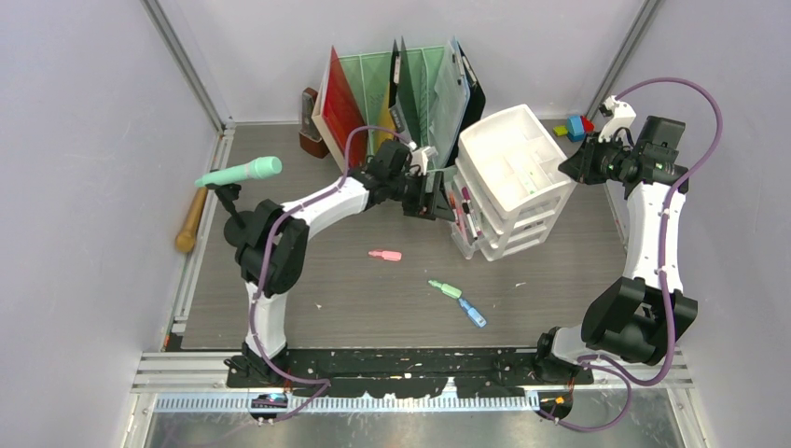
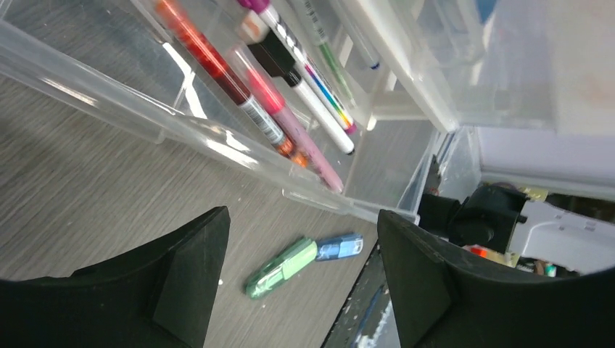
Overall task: Organize the desk
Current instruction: Close the drawer in the storage box.
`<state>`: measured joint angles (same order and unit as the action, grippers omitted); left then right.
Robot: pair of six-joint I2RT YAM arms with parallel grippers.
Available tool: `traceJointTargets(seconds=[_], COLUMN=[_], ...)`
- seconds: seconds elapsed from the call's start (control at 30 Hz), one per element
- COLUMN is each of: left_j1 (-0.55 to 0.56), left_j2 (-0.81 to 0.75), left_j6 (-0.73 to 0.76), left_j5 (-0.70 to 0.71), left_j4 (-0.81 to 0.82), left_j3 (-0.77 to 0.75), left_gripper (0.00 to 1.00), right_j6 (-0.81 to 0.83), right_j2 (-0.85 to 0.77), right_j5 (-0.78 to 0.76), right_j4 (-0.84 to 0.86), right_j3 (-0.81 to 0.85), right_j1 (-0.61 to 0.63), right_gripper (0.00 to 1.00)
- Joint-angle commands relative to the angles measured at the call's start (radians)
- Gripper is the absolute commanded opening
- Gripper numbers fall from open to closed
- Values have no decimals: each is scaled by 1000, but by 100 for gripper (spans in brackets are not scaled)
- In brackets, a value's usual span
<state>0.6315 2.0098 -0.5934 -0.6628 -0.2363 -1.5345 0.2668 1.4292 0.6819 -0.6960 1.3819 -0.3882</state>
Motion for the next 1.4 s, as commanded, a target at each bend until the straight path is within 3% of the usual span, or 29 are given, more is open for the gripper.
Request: traceJointTargets(seconds=[0.0,0.3,0.57,1.1,1.37], left_j1=[-6,-3,74,154,154], left_j2=[-118,-200,-208,31,-27], left_j6=[161,395,636,685,717], left_j5=[12,104,261,303,343], left_j4=[1,-18,176,22,24], left_j3=[53,162,231,-129,-63], left_gripper=[77,71,65,69,73], right_j6=[-3,-5,-5,-8,-5], right_j2=[114,120,125,129,131], right_j5=[-146,-145,-145,-142,-139], right_j4=[-135,-137,-141,-148,-148], right_j3=[-78,-75,-74,-72,-71], right_j1=[25,27,27,28,27], right_gripper=[1,1,1,1,1])
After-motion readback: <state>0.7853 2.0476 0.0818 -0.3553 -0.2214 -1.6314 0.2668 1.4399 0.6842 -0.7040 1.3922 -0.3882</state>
